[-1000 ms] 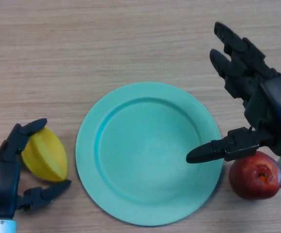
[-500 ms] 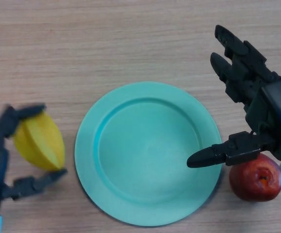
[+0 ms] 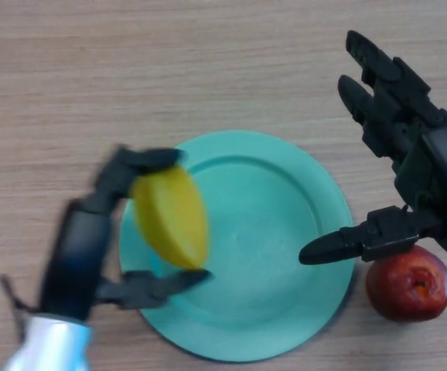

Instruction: Pick up the yellow starfruit and place it on the plate

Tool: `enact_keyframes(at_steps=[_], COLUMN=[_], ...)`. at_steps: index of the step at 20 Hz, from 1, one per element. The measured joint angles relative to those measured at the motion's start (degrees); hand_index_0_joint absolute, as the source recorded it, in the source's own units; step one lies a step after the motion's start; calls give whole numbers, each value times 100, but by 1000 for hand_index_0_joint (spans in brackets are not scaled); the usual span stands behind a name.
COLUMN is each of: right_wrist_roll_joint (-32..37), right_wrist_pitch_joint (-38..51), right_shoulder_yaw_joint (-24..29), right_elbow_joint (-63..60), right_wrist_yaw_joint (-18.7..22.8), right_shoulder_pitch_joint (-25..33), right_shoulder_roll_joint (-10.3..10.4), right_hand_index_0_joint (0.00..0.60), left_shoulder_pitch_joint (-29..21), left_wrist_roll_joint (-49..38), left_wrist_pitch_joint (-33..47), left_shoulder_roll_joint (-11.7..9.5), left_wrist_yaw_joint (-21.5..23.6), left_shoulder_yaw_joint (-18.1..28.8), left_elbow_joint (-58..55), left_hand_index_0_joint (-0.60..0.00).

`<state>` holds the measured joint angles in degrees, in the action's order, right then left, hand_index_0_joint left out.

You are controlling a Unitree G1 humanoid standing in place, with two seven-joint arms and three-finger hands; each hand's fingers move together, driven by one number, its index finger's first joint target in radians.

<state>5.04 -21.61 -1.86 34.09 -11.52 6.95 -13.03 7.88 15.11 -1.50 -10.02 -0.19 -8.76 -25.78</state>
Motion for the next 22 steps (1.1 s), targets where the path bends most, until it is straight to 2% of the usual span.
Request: enact_keyframes(at_steps=[2,4,5,6,7,8,9,10,11,14,18,19,20,22], right_wrist_roll_joint=[1,1,1,0,1,1,2,2,3,3,1,-1,-1,-1], right_wrist_pitch_joint=[2,7,7,9,9,9,10,11,12,26,25,26,28,37], right_shoulder_yaw_joint=[50,179,198,198,198,198,198,199,199,198,199,199,199,200], right_elbow_joint=[-35,-150,-176,-175,-176,-176,-183,-192,-194,-198,-196,-197,-197,-195], right_wrist_yaw_joint=[0,0,1,1,0,0,0,0,0,0,-6,-9,-18,-24], right_shoulder_pitch_joint=[18,24,22,22,22,22,21,21,20,4,20,18,15,-16], right_shoulder_roll_joint=[0,0,-1,-2,-3,-4,-4,-5,-8,-11,-29,-29,-29,-29], right_hand_index_0_joint=[0,0,0,0,0,0,0,0,0,0,0,0,0,0], left_shoulder_pitch_joint=[-65,-175,-220,-224,-224,-225,-233,-234,-231,-231,-224,-370,-484,-649], left_wrist_roll_joint=[9,453,515,517,528,620,697,714,1097,1147,840,115,107,-466], left_wrist_pitch_joint=[-37,-77,-107,-151,-154,-154,-154,-157,-222,-335,-888,-1367,-1378,-1393], left_shoulder_roll_joint=[-7,-25,-33,-35,-35,-35,-34,-34,-35,-39,-62,-55,-59,-107], left_wrist_yaw_joint=[-4,3,19,19,20,26,27,27,26,26,-551,-720,-719,-720], left_shoulder_yaw_joint=[-141,-150,-147,-156,-169,-191,-221,-229,-259,-415,-361,-148,20,566], left_elbow_joint=[375,586,679,691,695,707,784,855,918,917,32,-405,-502,-796], left_hand_index_0_joint=[-600,-600,-549,-450,-299,-200,-49,0,0,0,0,0,0,0])
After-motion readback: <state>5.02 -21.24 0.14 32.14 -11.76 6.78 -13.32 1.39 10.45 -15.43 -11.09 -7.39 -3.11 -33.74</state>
